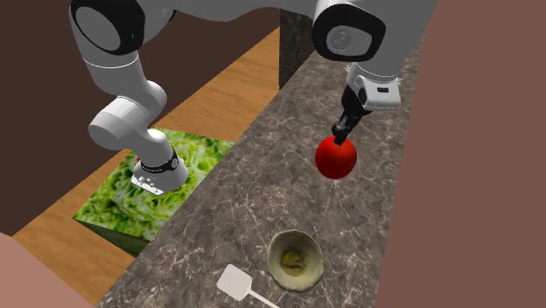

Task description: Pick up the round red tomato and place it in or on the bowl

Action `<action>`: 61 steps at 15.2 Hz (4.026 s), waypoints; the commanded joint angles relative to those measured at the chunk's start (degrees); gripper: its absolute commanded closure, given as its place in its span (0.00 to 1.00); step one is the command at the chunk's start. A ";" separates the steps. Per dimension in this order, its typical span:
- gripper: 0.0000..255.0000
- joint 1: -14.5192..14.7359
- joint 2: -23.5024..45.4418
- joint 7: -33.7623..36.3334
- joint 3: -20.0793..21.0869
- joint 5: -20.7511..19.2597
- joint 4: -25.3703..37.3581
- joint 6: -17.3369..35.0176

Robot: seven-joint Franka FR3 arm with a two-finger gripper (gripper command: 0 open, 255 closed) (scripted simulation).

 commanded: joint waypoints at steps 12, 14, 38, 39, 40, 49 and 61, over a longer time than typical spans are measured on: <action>1.00 0.17 1.05 0.21 0.07 -0.10 11.61 -10.56; 1.00 0.21 1.37 0.25 0.08 -0.13 13.27 -11.90; 1.00 -15.61 -0.60 -25.02 -9.53 -0.21 19.13 -19.75; 1.00 -15.59 -1.01 -24.99 -9.53 -0.23 17.73 -18.77; 1.00 -15.56 -1.40 -24.97 -9.52 -0.26 16.39 -17.81; 1.00 -15.43 -3.75 -24.77 -9.47 -0.40 6.05 -9.82; 1.00 -15.36 -4.60 -24.60 -9.44 -0.45 -4.38 -0.24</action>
